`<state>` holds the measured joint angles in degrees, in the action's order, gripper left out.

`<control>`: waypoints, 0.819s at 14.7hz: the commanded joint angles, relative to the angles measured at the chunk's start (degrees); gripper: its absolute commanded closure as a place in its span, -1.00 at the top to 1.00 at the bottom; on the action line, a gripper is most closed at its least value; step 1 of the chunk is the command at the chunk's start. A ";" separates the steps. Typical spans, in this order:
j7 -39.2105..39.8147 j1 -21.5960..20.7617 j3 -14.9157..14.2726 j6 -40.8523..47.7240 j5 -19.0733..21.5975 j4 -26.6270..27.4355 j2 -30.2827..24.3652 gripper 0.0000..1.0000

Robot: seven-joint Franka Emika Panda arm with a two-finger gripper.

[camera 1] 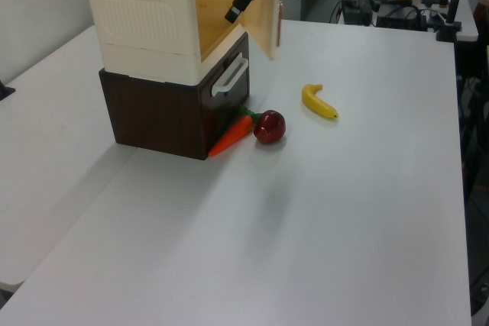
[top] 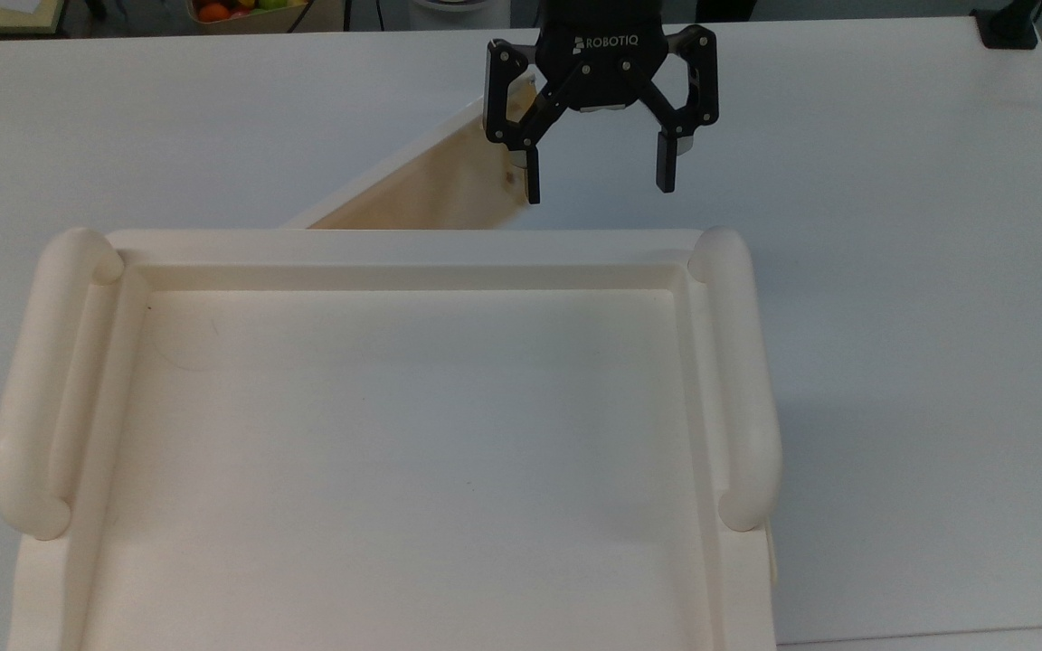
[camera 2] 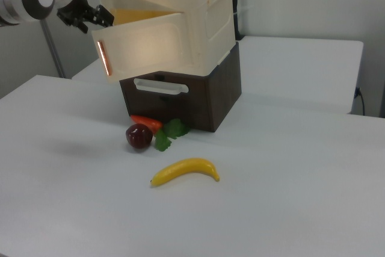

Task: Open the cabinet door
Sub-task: 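Continue swinging the door wide open with the gripper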

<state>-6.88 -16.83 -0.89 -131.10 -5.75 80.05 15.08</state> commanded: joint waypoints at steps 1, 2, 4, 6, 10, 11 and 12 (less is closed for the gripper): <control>1.87 -0.22 0.01 5.93 0.83 1.34 -2.07 1.00; 1.87 -0.22 0.01 7.86 0.74 1.25 -2.42 1.00; 1.96 0.21 -0.08 12.24 0.65 1.34 -3.21 1.00; 1.87 1.44 -0.95 19.71 0.65 1.34 -4.01 1.00; 1.87 5.83 -1.13 26.84 1.00 1.95 -4.54 1.00; 1.61 6.45 -1.13 29.13 1.00 2.04 -4.54 1.00; 1.69 7.15 -1.13 30.72 1.00 2.56 -4.71 1.00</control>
<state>-6.12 -11.20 -1.82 -105.10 -5.68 80.07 12.08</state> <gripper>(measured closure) 0.000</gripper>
